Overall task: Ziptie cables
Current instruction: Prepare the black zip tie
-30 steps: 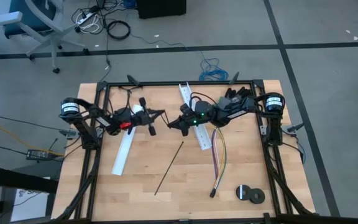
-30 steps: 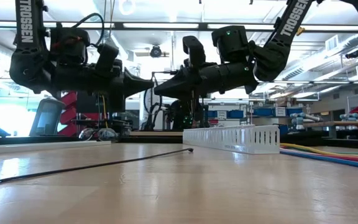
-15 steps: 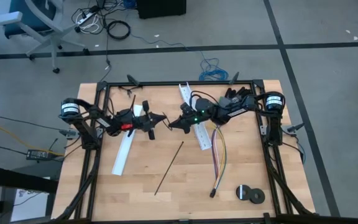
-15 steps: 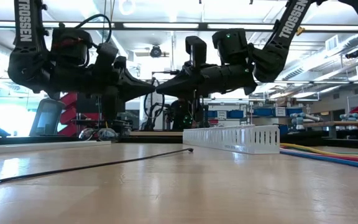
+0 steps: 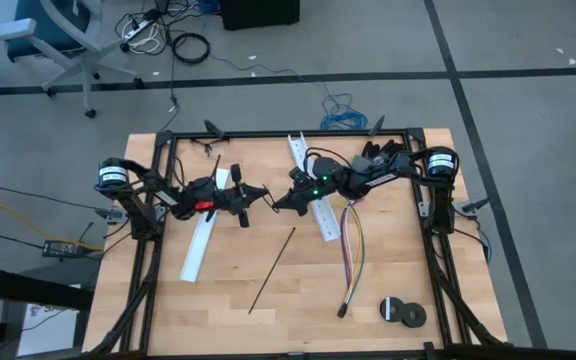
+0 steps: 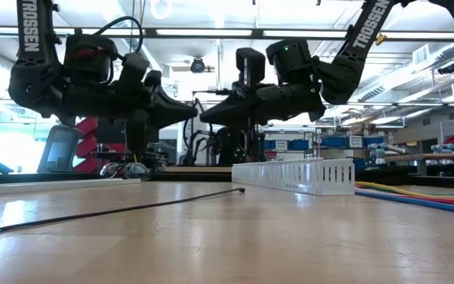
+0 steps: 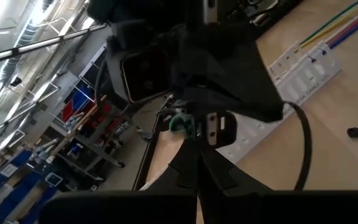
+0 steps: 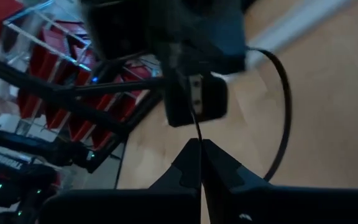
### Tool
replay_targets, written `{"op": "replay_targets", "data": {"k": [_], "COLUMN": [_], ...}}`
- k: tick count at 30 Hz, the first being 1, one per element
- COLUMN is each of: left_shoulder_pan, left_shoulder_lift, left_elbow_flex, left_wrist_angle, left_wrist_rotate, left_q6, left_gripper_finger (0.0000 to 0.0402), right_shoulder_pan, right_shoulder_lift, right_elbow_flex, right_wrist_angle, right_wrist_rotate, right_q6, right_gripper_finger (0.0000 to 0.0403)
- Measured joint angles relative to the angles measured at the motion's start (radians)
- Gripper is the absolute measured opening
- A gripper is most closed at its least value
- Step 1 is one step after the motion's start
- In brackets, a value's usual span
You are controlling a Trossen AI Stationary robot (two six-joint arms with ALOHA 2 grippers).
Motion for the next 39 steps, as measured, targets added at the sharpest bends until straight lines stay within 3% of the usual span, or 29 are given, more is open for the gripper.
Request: {"op": "replay_targets", "data": {"k": [4,10,19,27,39], "left_shoulder_pan": [-0.002,-0.031,-0.035,-0.059,-0.061], "left_shoulder_lift": [0.000,0.000,0.000,-0.002,0.000], "left_elbow_flex": [0.001,0.054,0.083,0.084,0.077], "left_wrist_angle": [-0.027,-0.230,-0.219,-0.258,-0.279], "left_wrist_rotate": [0.000,-0.030,-0.041,-0.058,-0.064], "left_q6": [0.001,0.029,0.049,0.045,0.044], "left_gripper_finger": [0.0001,0.0000,0.0000,0.0000,0.0000], "right_shoulder_pan": [-0.009,-0.011,-0.017,-0.033,-0.039], "right_shoulder_lift": [0.000,0.000,0.000,0.001,0.001], "right_elbow_flex": [0.000,0.035,0.080,0.079,0.079], "right_wrist_angle": [-0.040,-0.079,-0.334,-0.210,-0.246], "right_wrist_rotate": [-0.029,-0.089,-0.027,-0.003,-0.158], "right_q6": [-0.004,-0.017,-0.083,-0.106,-0.192], "right_gripper_finger": [0.0000,0.0000,0.0000,0.0000,0.0015]}}
